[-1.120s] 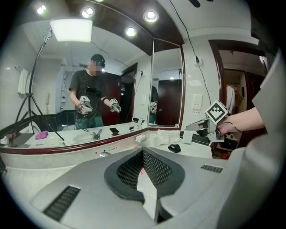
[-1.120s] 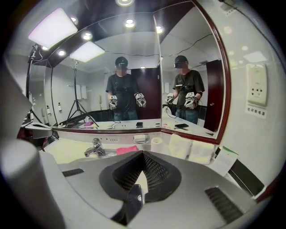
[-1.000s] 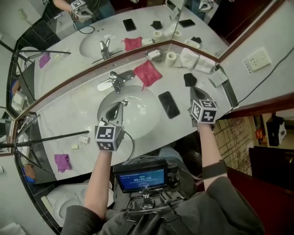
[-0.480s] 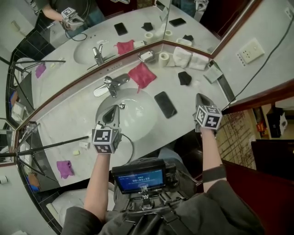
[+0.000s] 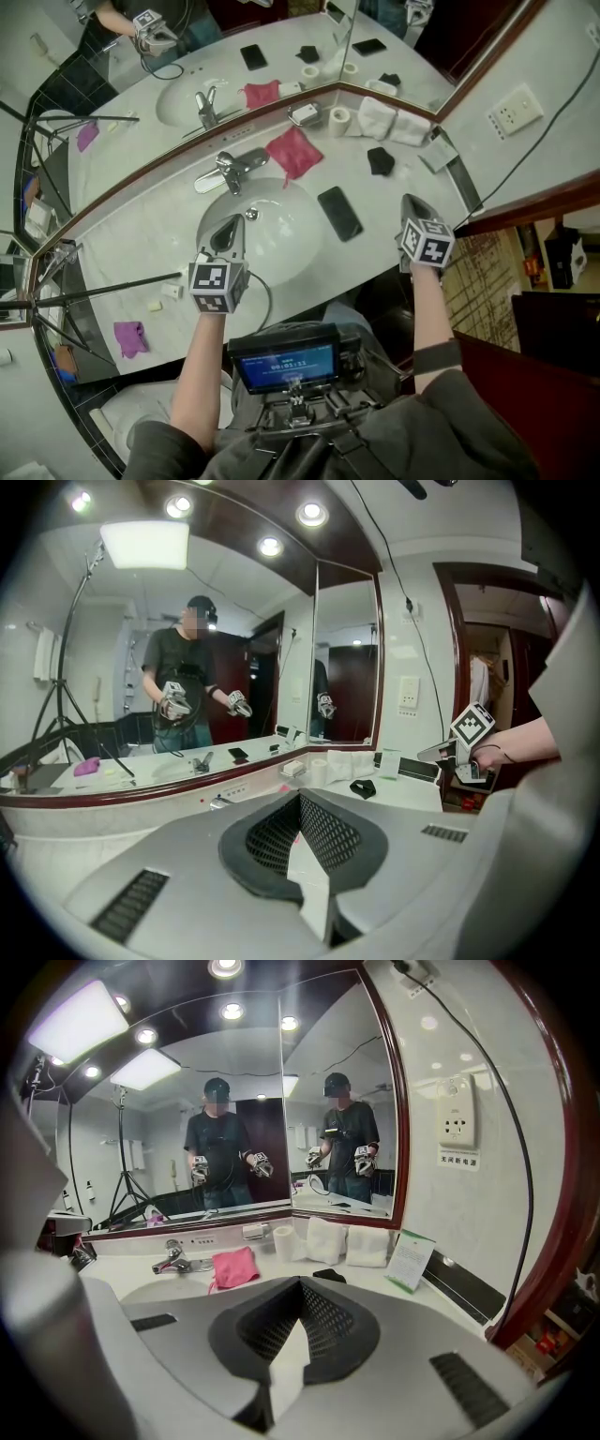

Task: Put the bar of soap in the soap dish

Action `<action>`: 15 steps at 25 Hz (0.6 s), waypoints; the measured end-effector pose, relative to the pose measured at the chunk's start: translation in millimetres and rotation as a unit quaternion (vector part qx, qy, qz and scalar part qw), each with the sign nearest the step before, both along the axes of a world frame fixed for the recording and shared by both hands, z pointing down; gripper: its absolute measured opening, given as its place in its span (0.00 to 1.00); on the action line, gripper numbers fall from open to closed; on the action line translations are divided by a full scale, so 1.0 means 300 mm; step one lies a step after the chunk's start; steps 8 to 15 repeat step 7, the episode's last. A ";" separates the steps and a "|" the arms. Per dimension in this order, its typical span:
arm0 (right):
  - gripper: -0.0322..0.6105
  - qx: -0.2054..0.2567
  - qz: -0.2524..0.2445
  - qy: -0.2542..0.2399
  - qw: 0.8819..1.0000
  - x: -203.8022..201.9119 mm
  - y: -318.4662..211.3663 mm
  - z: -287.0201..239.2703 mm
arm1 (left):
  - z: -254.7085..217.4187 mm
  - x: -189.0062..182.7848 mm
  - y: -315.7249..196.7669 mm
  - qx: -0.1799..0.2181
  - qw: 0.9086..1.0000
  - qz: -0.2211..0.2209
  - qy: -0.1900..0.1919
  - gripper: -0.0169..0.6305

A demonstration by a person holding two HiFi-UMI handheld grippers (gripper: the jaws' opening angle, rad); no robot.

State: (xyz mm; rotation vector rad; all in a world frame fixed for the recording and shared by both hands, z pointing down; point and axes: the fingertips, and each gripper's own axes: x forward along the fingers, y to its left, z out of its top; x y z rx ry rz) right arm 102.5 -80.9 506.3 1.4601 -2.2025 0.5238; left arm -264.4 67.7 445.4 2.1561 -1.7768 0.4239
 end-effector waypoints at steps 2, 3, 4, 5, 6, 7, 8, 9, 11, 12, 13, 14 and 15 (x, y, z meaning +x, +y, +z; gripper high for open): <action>0.07 0.001 -0.001 0.000 1.000 0.001 -0.001 -0.001 | 0.001 0.000 0.003 0.000 1.000 -0.001 0.000 0.03; 0.07 0.001 0.000 -0.001 1.000 0.004 -0.002 0.000 | 0.003 0.000 0.004 -0.001 1.000 -0.002 0.000 0.03; 0.07 0.000 0.001 -0.001 1.000 0.007 -0.003 0.003 | 0.004 0.001 0.003 -0.001 1.000 -0.002 0.000 0.03; 0.07 0.001 0.001 -0.001 1.000 0.009 -0.003 0.004 | 0.005 0.002 0.002 -0.001 1.000 -0.002 -0.001 0.03; 0.07 0.001 0.001 -0.001 1.000 0.010 -0.004 0.003 | 0.007 0.003 0.001 -0.001 1.000 -0.001 -0.001 0.03; 0.07 0.002 0.000 -0.001 1.000 0.010 -0.005 0.002 | 0.008 0.005 -0.001 -0.001 1.000 0.000 -0.002 0.03; 0.07 0.002 0.000 -0.001 1.000 0.010 -0.005 0.002 | 0.008 0.005 -0.001 -0.001 1.000 0.000 -0.002 0.03; 0.07 0.002 0.000 -0.001 1.000 0.010 -0.005 0.002 | 0.008 0.005 -0.001 -0.001 1.000 0.000 -0.002 0.03; 0.07 0.002 0.000 -0.001 1.000 0.010 -0.005 0.002 | 0.008 0.005 -0.001 -0.001 1.000 0.000 -0.002 0.03; 0.07 0.002 0.000 -0.001 1.000 0.010 -0.005 0.002 | 0.008 0.005 -0.001 -0.001 1.000 0.000 -0.002 0.03; 0.07 0.002 0.000 -0.001 1.000 0.010 -0.005 0.002 | 0.008 0.005 -0.001 -0.001 1.000 0.000 -0.002 0.03; 0.07 0.002 0.000 -0.001 1.000 0.010 -0.005 0.002 | 0.008 0.005 -0.001 -0.001 1.000 0.000 -0.002 0.03; 0.07 0.002 0.000 -0.001 1.000 0.010 -0.005 0.002 | 0.008 0.005 -0.001 -0.001 1.000 0.000 -0.002 0.03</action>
